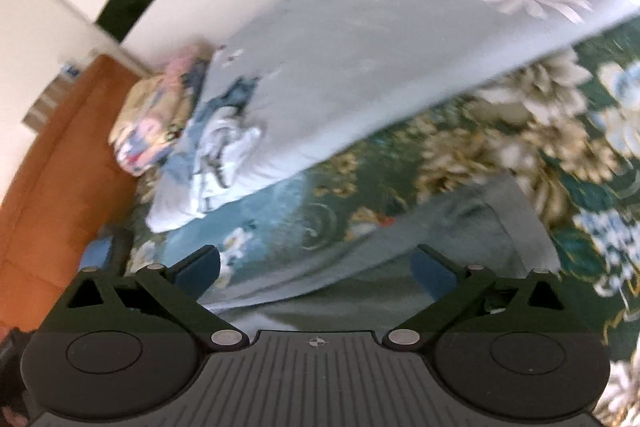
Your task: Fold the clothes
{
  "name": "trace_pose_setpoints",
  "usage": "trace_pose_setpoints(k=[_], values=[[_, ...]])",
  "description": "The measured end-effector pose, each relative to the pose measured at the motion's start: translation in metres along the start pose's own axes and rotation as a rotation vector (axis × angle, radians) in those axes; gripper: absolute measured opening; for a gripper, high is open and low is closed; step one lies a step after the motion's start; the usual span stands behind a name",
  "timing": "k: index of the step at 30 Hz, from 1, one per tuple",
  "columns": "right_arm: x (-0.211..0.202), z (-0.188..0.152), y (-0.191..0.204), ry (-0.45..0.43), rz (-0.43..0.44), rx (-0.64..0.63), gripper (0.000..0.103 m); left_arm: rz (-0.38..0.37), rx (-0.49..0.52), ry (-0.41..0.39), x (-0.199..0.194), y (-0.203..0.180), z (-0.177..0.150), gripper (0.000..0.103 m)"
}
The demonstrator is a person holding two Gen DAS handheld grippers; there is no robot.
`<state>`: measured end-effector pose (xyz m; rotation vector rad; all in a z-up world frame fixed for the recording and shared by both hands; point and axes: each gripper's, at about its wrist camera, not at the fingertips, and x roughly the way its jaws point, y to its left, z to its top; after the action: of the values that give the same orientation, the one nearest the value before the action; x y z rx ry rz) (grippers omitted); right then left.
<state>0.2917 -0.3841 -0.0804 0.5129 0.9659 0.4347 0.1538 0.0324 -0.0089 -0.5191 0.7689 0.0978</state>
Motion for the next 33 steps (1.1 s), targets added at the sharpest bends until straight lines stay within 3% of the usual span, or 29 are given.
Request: trace_pose_setpoints(k=[5,11,17,23,28,33], values=[[0.006,0.007,0.033,0.014,0.035,-0.123,0.103,0.037,0.107,-0.117,-0.034,0.002,0.007,0.101],[0.013,0.003,0.067,0.019,0.040,-0.297,0.103,0.105,0.173,-0.151,-0.051,0.011,0.009,0.101],[0.020,-0.013,0.076,0.065,-0.046,-0.403,0.103,0.135,0.262,-0.092,-0.035,0.024,0.009,0.101],[0.021,-0.021,0.076,0.093,-0.129,-0.481,0.102,0.083,0.363,0.026,0.008,0.043,0.015,0.101],[0.039,-0.018,0.082,0.122,-0.202,-0.551,0.086,0.021,0.527,0.137,0.059,0.051,0.026,0.101],[0.088,-0.015,0.084,0.204,-0.249,-0.617,0.059,-0.047,0.646,0.209,0.116,0.056,0.035,0.100]])
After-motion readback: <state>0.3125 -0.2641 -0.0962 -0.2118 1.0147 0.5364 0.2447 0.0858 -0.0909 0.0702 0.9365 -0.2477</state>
